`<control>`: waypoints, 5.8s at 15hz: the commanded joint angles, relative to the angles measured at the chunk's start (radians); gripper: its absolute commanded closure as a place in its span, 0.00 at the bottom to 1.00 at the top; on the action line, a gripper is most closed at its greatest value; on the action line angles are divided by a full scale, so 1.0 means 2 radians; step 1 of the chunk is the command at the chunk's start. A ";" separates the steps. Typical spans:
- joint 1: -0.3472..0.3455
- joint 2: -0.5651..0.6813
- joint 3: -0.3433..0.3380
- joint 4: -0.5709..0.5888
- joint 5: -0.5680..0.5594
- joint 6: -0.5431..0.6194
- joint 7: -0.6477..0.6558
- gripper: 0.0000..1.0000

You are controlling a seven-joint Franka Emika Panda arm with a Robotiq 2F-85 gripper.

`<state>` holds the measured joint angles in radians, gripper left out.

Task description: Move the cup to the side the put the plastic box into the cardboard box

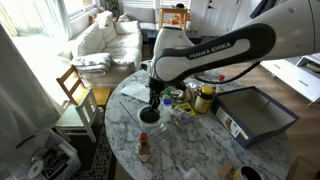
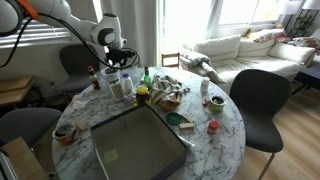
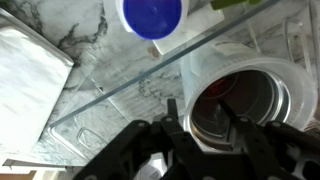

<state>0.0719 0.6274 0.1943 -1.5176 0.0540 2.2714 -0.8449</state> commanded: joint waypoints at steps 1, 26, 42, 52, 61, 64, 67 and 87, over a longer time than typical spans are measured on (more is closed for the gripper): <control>-0.007 0.012 0.007 0.010 -0.005 0.004 -0.010 0.87; -0.040 -0.118 0.018 -0.022 0.072 -0.084 -0.066 0.98; -0.049 -0.301 -0.054 -0.213 0.145 -0.174 -0.071 0.98; -0.025 -0.267 -0.050 -0.311 0.151 -0.142 -0.086 0.98; -0.029 -0.264 -0.055 -0.397 0.141 -0.007 -0.046 0.98; -0.027 -0.266 -0.054 -0.406 0.137 0.008 -0.025 0.67; -0.024 -0.290 -0.052 -0.411 0.136 0.019 0.008 0.45; 0.004 -0.220 -0.022 -0.248 0.083 0.001 0.045 0.00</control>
<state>0.0898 0.1865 0.1381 -2.0156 0.2242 2.2745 -0.7584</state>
